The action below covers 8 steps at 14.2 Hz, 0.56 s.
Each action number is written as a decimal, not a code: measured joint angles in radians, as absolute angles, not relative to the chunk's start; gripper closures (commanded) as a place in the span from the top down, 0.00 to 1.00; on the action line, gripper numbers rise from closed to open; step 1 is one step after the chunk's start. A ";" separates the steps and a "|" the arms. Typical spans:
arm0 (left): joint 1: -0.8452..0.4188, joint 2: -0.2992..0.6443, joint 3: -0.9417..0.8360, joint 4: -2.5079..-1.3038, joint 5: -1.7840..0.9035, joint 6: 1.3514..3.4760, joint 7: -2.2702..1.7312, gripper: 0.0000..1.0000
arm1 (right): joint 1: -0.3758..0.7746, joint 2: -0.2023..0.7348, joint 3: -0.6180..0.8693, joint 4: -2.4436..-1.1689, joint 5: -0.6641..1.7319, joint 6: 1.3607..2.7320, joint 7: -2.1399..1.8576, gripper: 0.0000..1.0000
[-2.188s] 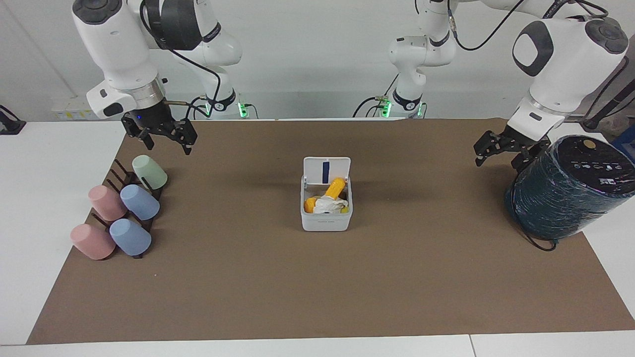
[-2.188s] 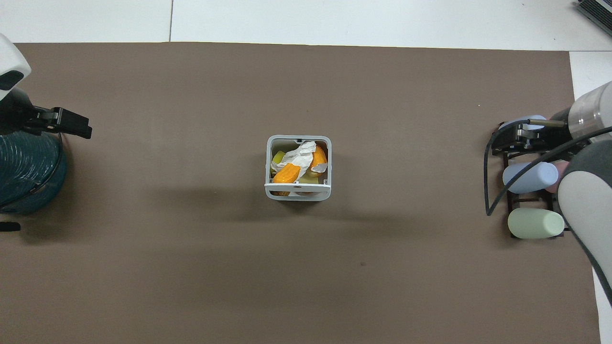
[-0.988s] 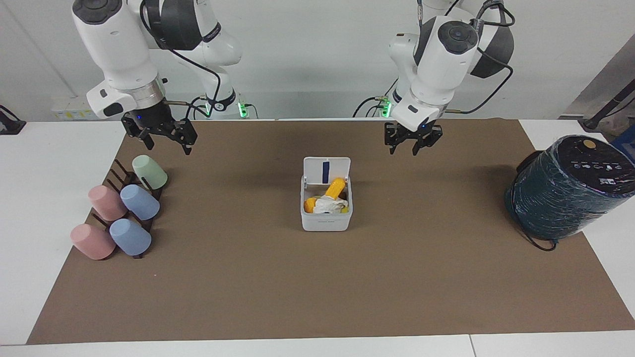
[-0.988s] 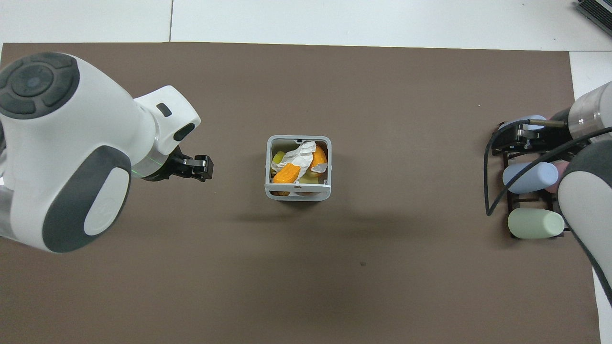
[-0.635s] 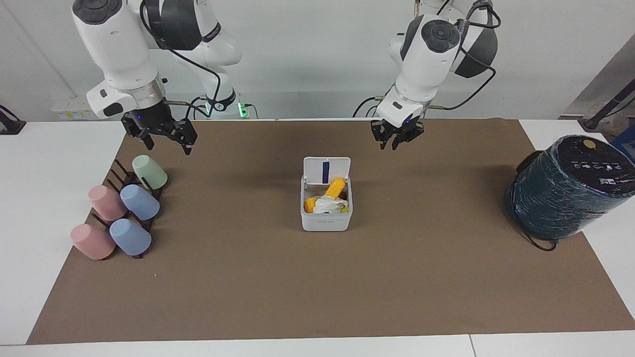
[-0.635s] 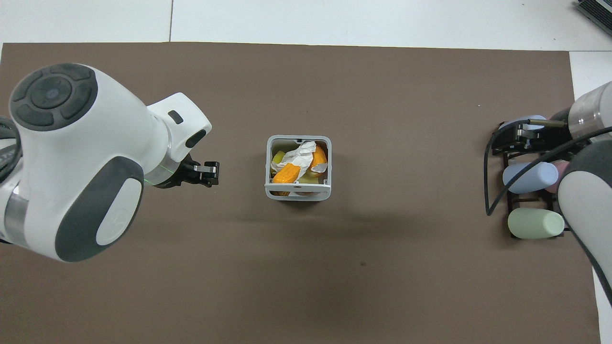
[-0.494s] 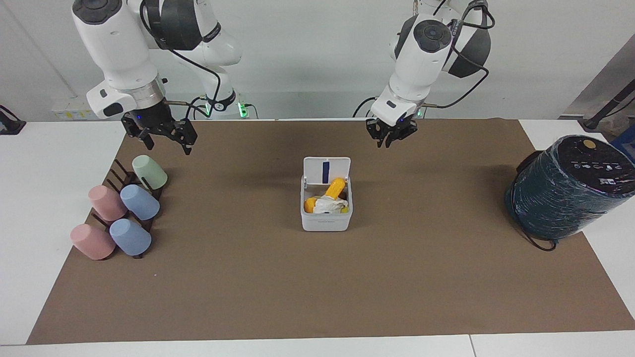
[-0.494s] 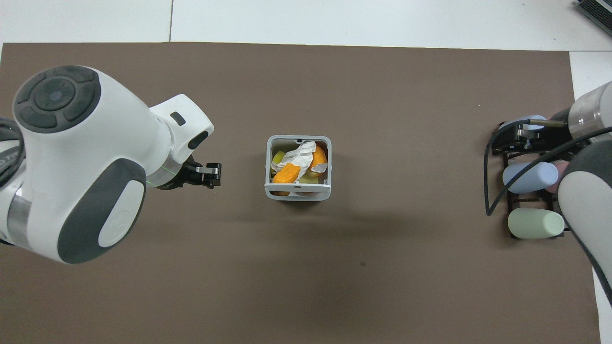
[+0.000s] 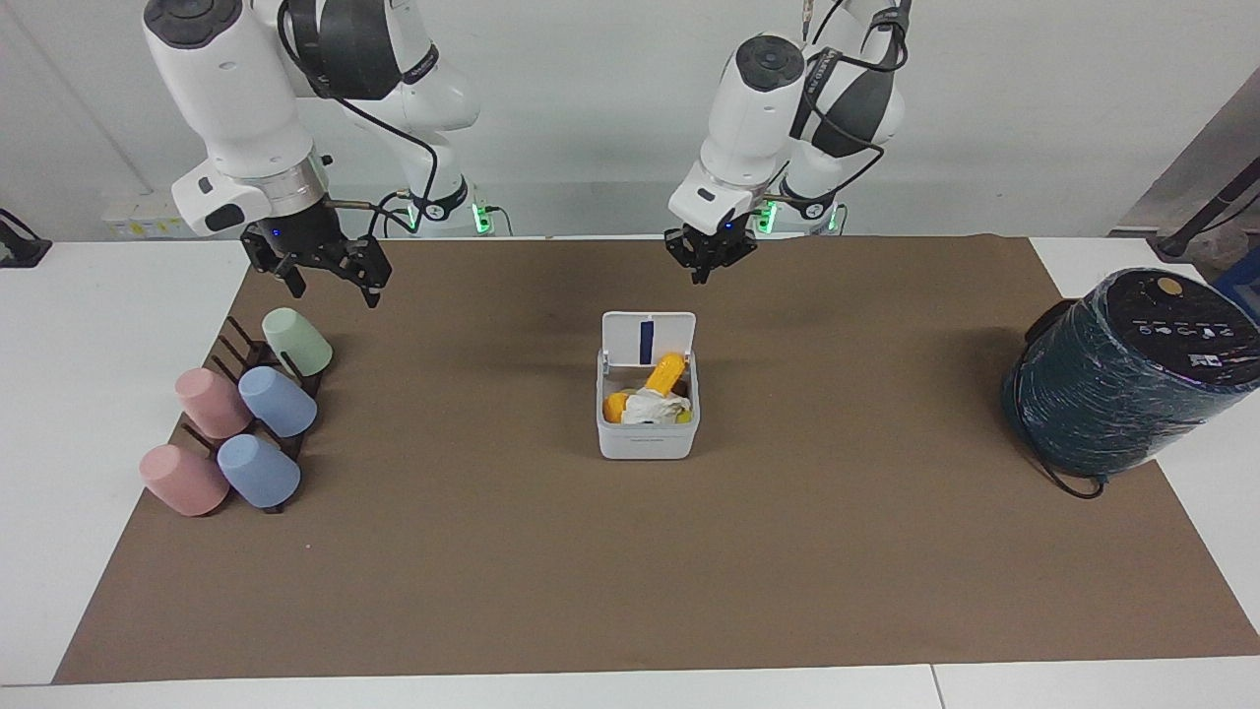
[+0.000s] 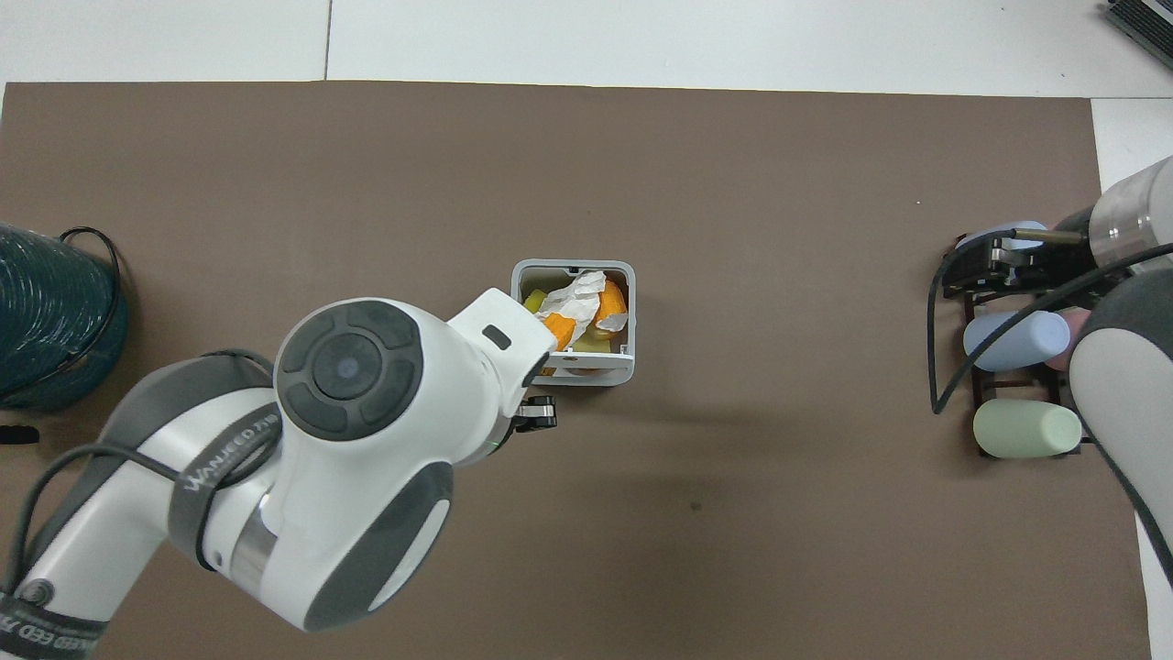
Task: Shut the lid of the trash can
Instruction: 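Reach the left gripper over the trash can to the raised lid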
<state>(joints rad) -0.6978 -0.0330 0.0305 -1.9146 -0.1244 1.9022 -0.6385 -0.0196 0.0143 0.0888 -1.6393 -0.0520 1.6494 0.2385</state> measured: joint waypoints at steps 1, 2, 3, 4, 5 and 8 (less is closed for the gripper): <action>-0.717 -0.033 0.030 -1.926 -0.130 1.936 -0.661 0.03 | -0.020 0.014 0.089 -1.639 -0.052 1.649 0.239 1.00; -0.727 -0.033 0.030 -1.935 -0.138 1.971 -0.671 0.03 | -0.020 0.014 0.089 -1.639 -0.052 1.649 0.239 1.00; -0.728 -0.033 0.030 -1.942 -0.144 2.002 -0.674 0.03 | -0.020 0.014 0.089 -1.639 -0.052 1.649 0.239 1.00; -0.728 -0.032 0.032 -1.950 -0.149 2.035 -0.674 0.02 | -0.020 0.014 0.089 -1.639 -0.052 1.649 0.239 1.00; -0.728 -0.030 0.035 -1.959 -0.154 2.075 -0.678 0.02 | -0.020 0.014 0.089 -1.639 -0.052 1.649 0.239 1.00; -0.728 -0.007 0.041 -1.976 -0.165 2.198 -0.703 0.02 | -0.020 0.014 0.089 -1.639 -0.052 1.649 0.239 1.00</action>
